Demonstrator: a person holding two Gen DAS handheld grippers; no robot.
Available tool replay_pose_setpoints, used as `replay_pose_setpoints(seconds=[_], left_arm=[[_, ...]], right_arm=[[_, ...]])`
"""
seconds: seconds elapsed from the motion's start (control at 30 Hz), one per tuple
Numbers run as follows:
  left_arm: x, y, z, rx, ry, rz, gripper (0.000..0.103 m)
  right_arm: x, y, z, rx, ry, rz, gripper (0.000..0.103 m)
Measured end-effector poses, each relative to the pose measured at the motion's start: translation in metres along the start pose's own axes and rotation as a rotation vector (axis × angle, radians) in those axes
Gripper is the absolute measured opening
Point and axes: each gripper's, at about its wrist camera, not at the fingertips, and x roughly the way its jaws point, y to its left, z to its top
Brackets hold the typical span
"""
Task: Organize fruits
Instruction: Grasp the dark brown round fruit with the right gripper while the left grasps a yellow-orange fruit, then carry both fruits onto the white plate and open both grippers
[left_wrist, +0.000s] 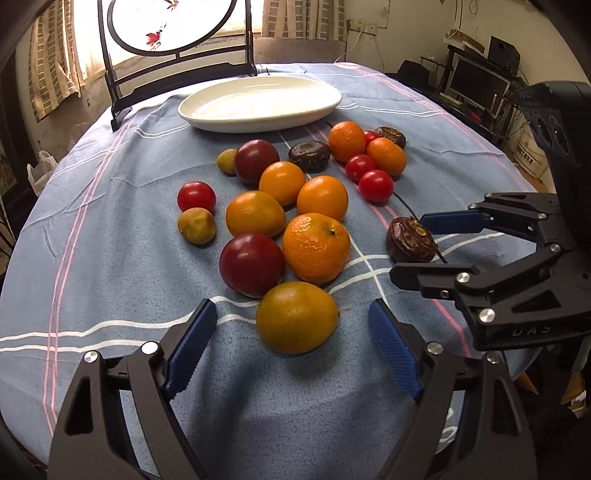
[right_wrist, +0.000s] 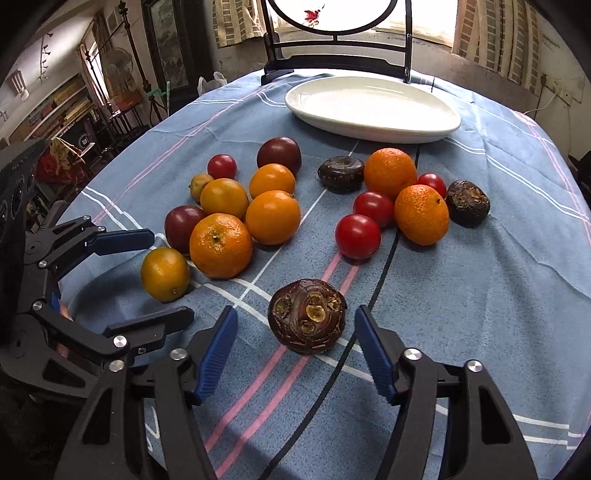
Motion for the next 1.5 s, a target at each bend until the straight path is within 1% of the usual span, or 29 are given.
replay_pose_setpoints(seconds=[0.03,0.1,0.13,0.17,0.2,0.27,0.3,0.33,0.37,0.4,0.6,0.7,0.8,0.9,1.0,1.07,1.2,1.37,1.5], left_arm=[[0.002,0.0,0.001,-0.003,0.003,-0.001,0.082],[0.004,0.001,0.003,-0.008,0.008,-0.004,0.081],[0.006,0.001,0.003,-0.01,0.01,-0.007,0.081],[0.007,0.0,0.004,-0.011,0.01,-0.009,0.079],[0.008,0.0,0.005,-0.013,0.012,-0.01,0.073],[0.01,0.0,0.006,-0.02,0.013,-0.003,0.064],[0.01,0.0,0.006,-0.022,0.01,0.004,0.057],[0.009,0.001,0.006,-0.024,0.011,0.004,0.053],[0.008,0.003,0.006,-0.031,0.011,-0.012,0.043],[0.006,0.006,0.005,-0.041,0.011,-0.029,0.041],[-0.006,0.004,0.0,-0.02,-0.005,-0.021,0.041],[-0.018,0.003,0.001,-0.006,-0.03,-0.02,0.041],[-0.03,0.002,0.01,0.016,-0.063,-0.008,0.041],[-0.037,0.004,0.028,0.027,-0.093,0.009,0.041],[-0.039,0.006,0.053,0.044,-0.128,0.037,0.042],[-0.037,0.009,0.074,0.049,-0.144,0.071,0.042],[-0.027,0.015,0.119,0.049,-0.173,0.13,0.042],[-0.001,0.028,0.17,0.015,-0.16,0.199,0.042],[0.028,0.038,0.197,-0.013,-0.119,0.236,0.042]], right_arm=[[0.003,-0.001,0.001,0.002,0.008,0.002,0.051],[0.004,-0.002,0.001,-0.011,0.001,0.003,0.048],[0.004,-0.003,0.002,-0.011,-0.003,-0.003,0.042],[0.004,-0.004,0.001,-0.004,-0.006,0.007,0.042],[0.002,-0.007,0.001,0.009,-0.011,0.023,0.042],[0.001,-0.009,-0.001,0.017,-0.02,0.02,0.042],[0.0,-0.009,-0.001,0.015,-0.02,0.019,0.042],[-0.001,-0.009,-0.002,0.019,-0.021,0.025,0.042],[-0.002,-0.009,-0.002,0.02,-0.023,0.025,0.042],[-0.005,-0.009,-0.002,0.013,-0.025,0.02,0.042],[-0.017,-0.002,-0.002,-0.022,-0.04,0.007,0.042],[-0.02,0.0,0.0,-0.033,-0.044,0.005,0.042],[-0.023,0.002,0.003,-0.046,-0.046,0.007,0.042],[-0.029,0.002,0.009,-0.052,-0.063,0.008,0.042],[-0.039,-0.002,0.021,-0.057,-0.091,-0.003,0.042],[-0.045,-0.006,0.033,-0.065,-0.115,-0.026,0.042],[-0.057,-0.021,0.07,-0.074,-0.168,-0.07,0.042],[-0.059,-0.045,0.118,-0.064,-0.22,-0.119,0.042],[-0.042,-0.066,0.156,-0.037,-0.226,-0.138,0.042]])
